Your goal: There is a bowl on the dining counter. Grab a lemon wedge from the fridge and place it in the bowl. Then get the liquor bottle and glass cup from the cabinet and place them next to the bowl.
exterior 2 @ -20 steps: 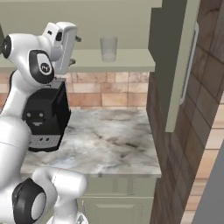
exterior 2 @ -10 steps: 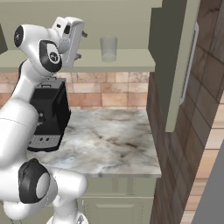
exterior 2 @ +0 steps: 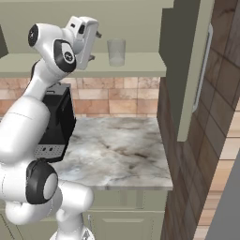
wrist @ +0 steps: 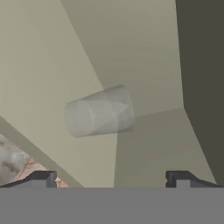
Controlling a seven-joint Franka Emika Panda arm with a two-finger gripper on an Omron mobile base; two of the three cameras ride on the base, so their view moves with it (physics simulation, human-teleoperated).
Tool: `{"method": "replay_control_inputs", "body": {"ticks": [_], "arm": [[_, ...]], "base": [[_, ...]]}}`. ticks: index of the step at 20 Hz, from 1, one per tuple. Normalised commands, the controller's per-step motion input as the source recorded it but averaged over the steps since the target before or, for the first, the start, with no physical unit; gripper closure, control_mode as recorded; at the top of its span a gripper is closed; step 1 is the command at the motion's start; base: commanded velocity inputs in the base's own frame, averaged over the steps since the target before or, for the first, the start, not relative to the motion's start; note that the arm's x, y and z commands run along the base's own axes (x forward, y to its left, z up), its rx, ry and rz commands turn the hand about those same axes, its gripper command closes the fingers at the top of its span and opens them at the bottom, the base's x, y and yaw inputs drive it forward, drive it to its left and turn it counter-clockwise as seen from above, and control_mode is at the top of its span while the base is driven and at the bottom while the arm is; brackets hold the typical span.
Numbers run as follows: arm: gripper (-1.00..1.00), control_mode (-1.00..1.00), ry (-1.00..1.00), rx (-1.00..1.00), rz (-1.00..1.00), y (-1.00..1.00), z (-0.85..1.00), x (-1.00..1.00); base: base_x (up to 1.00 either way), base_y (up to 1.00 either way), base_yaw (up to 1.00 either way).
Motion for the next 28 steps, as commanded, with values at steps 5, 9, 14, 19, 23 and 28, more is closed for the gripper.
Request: {"method": "replay_control_inputs", "body": {"ticks": [5, 9, 14, 19, 23, 28], "arm": [[-1.00, -1.00, 0.00, 0.00, 0.00, -0.11, -0.03, 0.17], [-1.00, -1.00, 0.00, 0.00, 0.00, -0.01, 0.00, 0.20], [-1.00, -1.00, 0.02, 0.00, 0.00, 0.00, -0.05, 0.13], [-1.00, -1.00, 0.03, 0.00, 0.00, 0.00, -0.06, 0.07], [-1.00, -1.00, 0.01, 0.00, 0.00, 0.00, -0.08, 0.20], [-1.00, -1.00, 0.05, 0.00, 0.00, 0.00, -0.16, 0.30]], "base": [[0.00, 0.00, 0.00], [0.00, 0.00, 0.00], [0.00, 0.00, 0.00], [0.00, 0.00, 0.00], [0.00, 0.00, 0.00], [0.00, 0.00, 0.00]]}}
